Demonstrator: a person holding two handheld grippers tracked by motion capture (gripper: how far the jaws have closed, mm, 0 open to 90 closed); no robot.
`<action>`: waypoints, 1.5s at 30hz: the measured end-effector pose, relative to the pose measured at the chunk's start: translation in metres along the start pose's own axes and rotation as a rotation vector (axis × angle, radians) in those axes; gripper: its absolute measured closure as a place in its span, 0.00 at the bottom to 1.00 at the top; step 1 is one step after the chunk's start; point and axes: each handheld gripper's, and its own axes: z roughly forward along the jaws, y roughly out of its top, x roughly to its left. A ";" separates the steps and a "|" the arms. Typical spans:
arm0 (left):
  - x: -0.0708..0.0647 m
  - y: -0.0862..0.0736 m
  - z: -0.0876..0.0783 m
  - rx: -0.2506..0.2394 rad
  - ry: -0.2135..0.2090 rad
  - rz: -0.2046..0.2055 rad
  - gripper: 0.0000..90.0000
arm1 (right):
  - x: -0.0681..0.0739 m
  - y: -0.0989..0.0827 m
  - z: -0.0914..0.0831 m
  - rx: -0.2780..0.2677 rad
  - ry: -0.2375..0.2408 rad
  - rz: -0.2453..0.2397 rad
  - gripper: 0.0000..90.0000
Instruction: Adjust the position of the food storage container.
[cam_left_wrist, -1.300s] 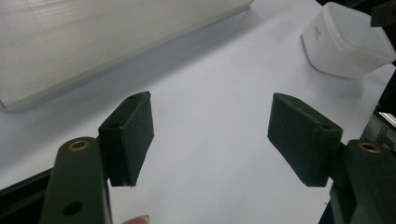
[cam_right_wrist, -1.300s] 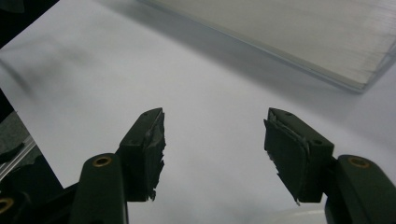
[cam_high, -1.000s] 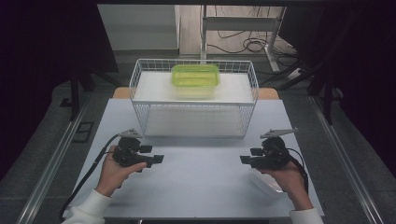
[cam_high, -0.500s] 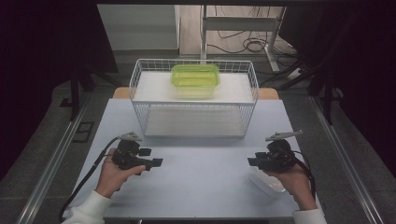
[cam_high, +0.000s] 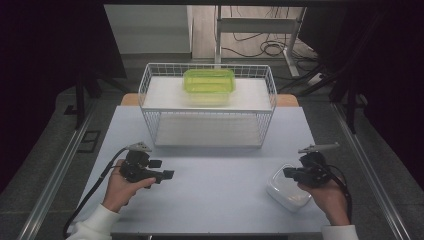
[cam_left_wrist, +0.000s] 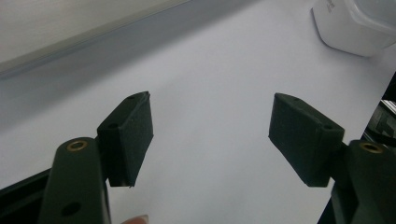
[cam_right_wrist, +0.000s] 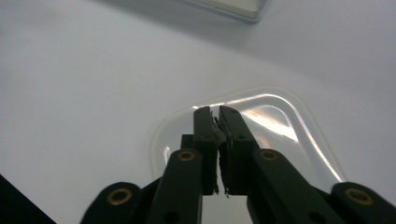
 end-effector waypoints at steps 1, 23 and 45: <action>0.000 0.000 0.000 0.000 0.000 0.000 0.33 | 0.000 0.000 0.000 0.000 0.000 0.000 0.96; 0.000 -0.001 0.003 0.009 -0.018 -0.007 0.33 | -0.056 -0.067 -0.038 0.068 -0.193 0.168 0.99; 0.001 -0.002 0.005 0.020 -0.025 -0.005 0.33 | -0.054 -0.067 -0.021 0.129 -0.208 0.158 0.99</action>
